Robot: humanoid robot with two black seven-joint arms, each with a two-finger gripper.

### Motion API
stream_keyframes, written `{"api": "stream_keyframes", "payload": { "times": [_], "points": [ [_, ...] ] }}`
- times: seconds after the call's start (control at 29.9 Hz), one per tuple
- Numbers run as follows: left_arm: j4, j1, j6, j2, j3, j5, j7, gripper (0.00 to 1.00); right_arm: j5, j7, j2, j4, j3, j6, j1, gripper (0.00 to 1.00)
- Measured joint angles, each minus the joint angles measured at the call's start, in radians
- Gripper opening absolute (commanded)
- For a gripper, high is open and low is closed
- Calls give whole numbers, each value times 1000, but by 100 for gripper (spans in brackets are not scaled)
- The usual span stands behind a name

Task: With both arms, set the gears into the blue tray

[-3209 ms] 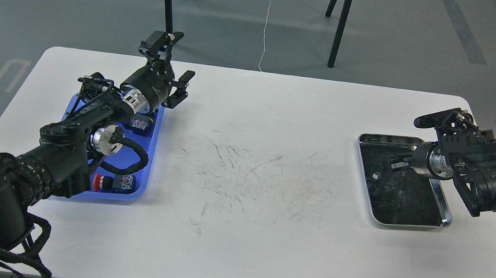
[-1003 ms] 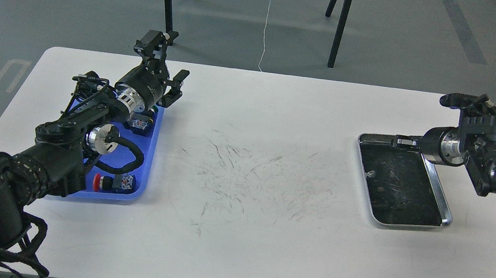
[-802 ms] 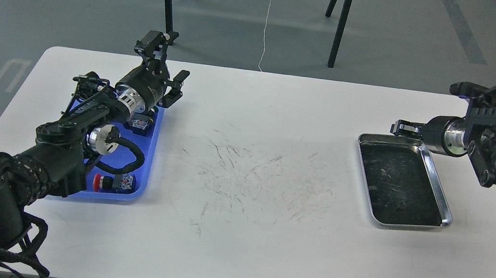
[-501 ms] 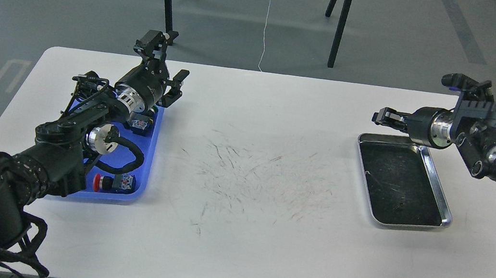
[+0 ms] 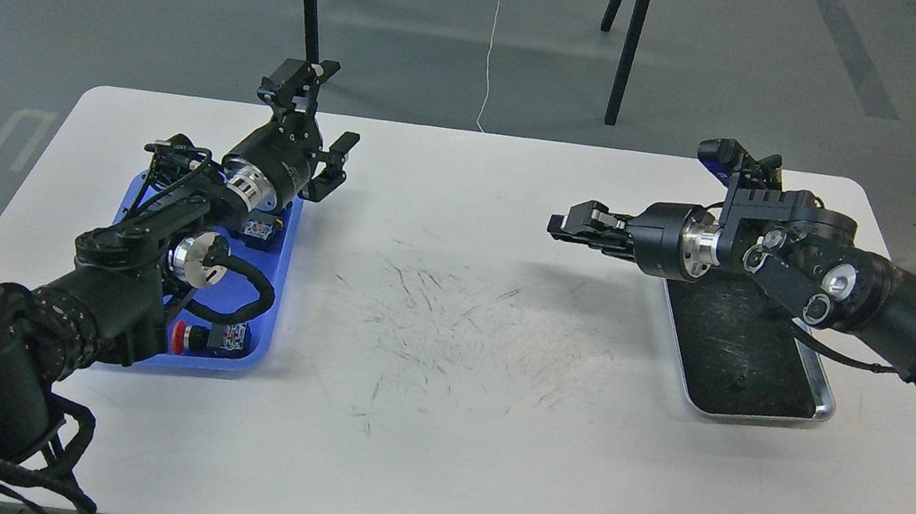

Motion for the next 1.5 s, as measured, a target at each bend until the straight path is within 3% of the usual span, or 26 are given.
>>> {"api": "stream_keyframes", "payload": {
  "times": [0.33,0.7,0.94,1.5],
  "points": [
    [0,-4,1,-1,0,1,0,100,-30,0,7,201,-5,0,62,18],
    [-1,-6,4,-9,0,3,0,100,-231,0,7,416,-3,0,142,18],
    [-1,-6,4,-9,0,4,0,100,-353,0,6,469,-10,-8,162,17],
    [1,-11,6,-7,23,5,0,100,-522,0,53,485,-23,-305,113,17]
  ]
}}
